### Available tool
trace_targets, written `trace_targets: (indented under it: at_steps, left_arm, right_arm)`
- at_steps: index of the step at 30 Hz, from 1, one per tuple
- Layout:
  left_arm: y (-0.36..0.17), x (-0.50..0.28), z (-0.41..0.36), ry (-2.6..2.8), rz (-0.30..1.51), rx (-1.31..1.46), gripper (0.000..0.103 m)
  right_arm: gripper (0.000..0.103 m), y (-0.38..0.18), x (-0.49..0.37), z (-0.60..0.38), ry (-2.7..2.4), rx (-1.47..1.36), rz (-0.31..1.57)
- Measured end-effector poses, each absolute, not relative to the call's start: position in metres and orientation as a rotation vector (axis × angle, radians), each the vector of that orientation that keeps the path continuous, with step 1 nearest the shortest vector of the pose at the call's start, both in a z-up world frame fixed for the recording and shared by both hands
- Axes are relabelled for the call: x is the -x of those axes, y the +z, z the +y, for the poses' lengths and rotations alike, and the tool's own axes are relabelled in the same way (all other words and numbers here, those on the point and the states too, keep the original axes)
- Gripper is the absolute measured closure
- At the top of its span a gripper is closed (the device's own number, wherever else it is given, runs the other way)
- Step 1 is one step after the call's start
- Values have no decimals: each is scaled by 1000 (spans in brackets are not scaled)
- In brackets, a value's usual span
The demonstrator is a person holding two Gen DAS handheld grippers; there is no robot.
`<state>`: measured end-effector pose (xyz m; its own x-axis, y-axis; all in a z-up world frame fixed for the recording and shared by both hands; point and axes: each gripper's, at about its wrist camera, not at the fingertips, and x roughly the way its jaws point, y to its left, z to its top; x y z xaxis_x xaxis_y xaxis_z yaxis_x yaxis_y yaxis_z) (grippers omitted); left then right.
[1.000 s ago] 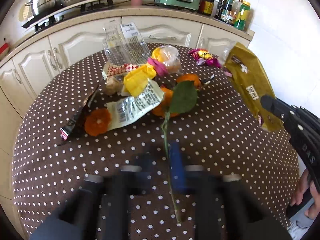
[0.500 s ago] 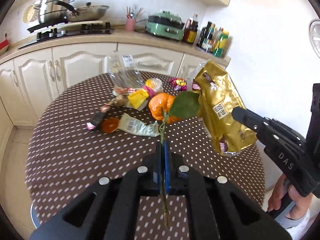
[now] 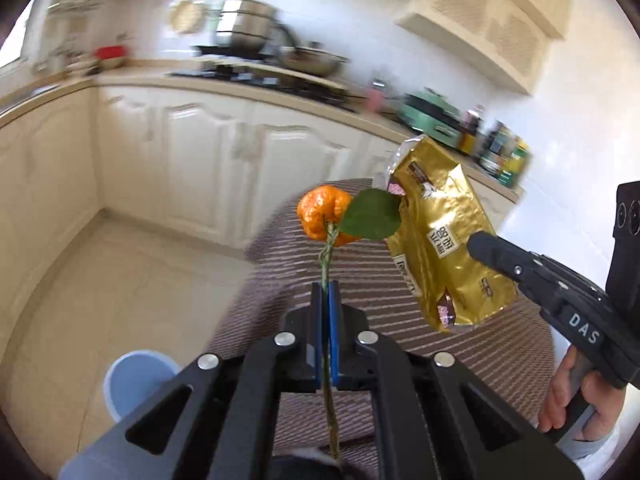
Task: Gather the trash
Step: 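Grasp the orange peel stem with the left tool while the right tool grasps the gold wrapper, then carry peel and gold wrapper over the bucket and open both tools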
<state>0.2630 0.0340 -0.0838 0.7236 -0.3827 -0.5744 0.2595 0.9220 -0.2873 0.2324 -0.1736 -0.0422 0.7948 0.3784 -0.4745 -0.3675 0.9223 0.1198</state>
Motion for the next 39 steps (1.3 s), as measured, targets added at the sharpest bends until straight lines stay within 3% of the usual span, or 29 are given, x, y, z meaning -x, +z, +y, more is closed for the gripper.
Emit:
trace_targets:
  at_steps: [7,12,22,32,33,36,39]
  left_arm:
    - [-142,-249,155,-152,754,301,100]
    - [-214,-255,217,-41,868,405,100]
    - [-372,-313,264,63,1147,508,100]
    - [-443,-358,272,78,1217,567,99]
    - [-447,-360,272,76,1209,581,96]
    - [-454,-358,278,107,1205,624,67]
    - [-453,-357,280,115,1198,626,62]
  right_arm:
    - [100,-93,-256,-32,605,17,639]
    - [100,-168,-289,43,668,15,810]
    - [100,-323,-346,104,636,-22,1139]
    - [100,-399,-388,110,558,-51,1259]
    - [100,-403,-390,109,551,-58,1264]
    - [100,-410,-396,109,540,-71,1275]
    - [100,-417,-396,112,538,-76,1282]
